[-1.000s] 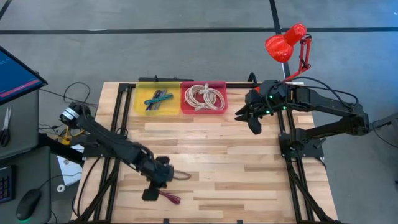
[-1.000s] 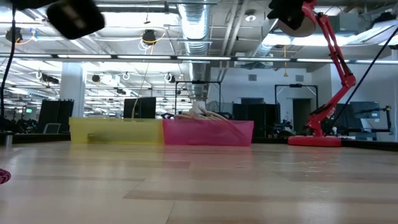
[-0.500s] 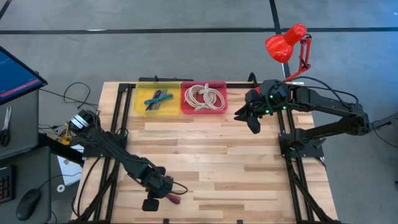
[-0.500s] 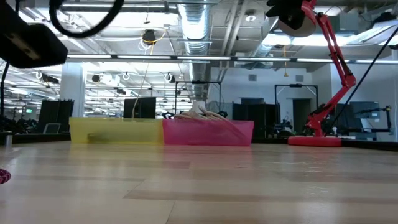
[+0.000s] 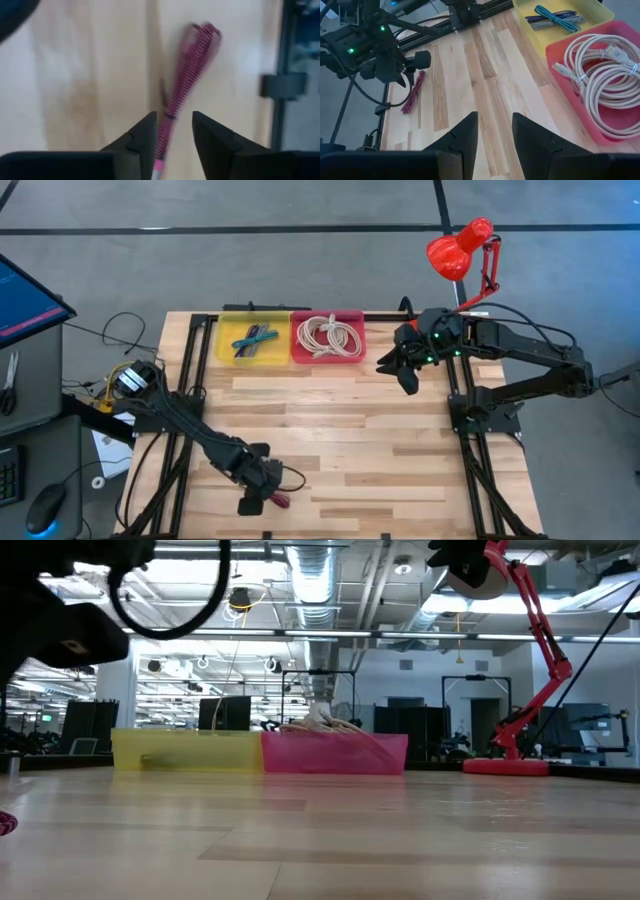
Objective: Pick & Place USB Port
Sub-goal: Put the pink charger cable into the yellow bin
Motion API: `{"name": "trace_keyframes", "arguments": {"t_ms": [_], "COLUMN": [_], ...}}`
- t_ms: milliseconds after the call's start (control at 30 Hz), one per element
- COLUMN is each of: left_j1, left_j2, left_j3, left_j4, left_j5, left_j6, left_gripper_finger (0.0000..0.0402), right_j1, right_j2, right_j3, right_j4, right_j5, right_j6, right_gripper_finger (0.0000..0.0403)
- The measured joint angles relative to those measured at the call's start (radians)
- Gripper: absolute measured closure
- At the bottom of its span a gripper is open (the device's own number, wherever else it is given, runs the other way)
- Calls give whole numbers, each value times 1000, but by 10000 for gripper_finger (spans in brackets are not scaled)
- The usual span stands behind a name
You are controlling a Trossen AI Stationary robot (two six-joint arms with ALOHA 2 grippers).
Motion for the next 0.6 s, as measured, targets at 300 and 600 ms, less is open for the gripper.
{"name": "trace_keyframes", "arguments": {"t_ms": [300, 600], "left_j1": [1, 1], "left_j2": [5, 5], "left_j3": [-35, -104], "left_j4": [29, 138], "left_j5": [-26, -19], "left_j6": [3, 3], "left_gripper_finger": [219, 192], "right_j1": [0, 0], "right_j2": [0, 0], "right_j3": [0, 0], "right_j4": [0, 0], "right_j5": [11, 29], "right_j6": [0, 0], "right_gripper_finger": [290, 290]}}
